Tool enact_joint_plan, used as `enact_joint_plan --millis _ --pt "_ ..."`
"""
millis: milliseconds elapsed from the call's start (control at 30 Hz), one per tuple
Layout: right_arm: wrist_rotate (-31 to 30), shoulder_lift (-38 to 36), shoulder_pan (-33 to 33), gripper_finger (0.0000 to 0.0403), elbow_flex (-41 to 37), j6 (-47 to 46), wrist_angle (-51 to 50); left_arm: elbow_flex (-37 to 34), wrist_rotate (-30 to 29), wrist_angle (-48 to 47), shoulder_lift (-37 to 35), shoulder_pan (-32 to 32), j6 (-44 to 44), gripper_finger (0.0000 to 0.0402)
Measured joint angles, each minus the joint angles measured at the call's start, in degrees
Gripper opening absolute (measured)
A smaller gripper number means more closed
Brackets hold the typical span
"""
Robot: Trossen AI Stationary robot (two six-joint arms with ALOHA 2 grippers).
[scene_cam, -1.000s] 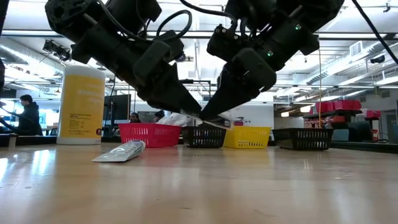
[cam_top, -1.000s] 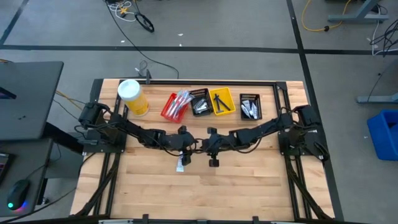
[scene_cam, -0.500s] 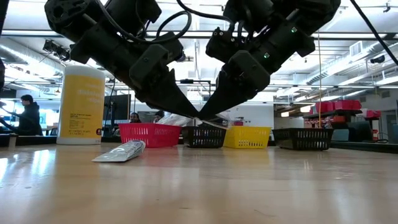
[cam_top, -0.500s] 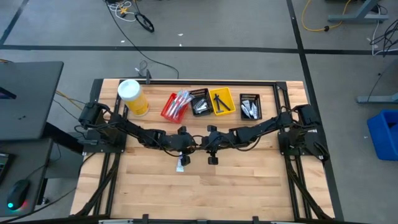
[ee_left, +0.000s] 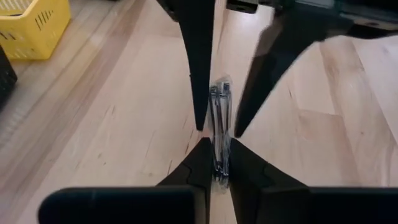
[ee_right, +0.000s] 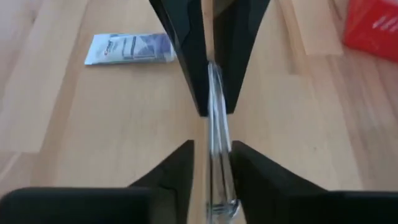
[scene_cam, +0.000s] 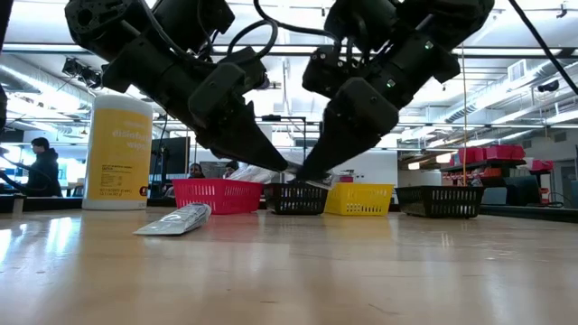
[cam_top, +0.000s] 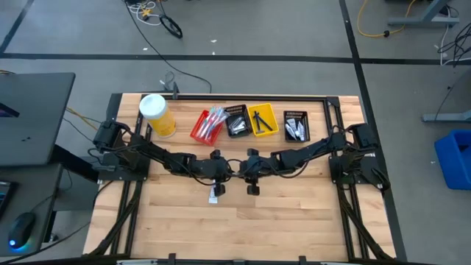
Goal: Pick & Place Travel size toiletries
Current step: Put the silver nail cutter into the left black bin
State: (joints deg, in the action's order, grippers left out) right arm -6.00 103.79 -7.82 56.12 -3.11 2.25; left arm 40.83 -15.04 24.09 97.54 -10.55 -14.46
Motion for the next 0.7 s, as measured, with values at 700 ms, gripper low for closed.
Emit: enact_joint_plan --millis 700 --pt "-13.9 -22.8 0.0 0.0257 0.0 -12.0 -40.1 15.2 -7.9 -17.9 0.0 15.2 7.6 0.0036"
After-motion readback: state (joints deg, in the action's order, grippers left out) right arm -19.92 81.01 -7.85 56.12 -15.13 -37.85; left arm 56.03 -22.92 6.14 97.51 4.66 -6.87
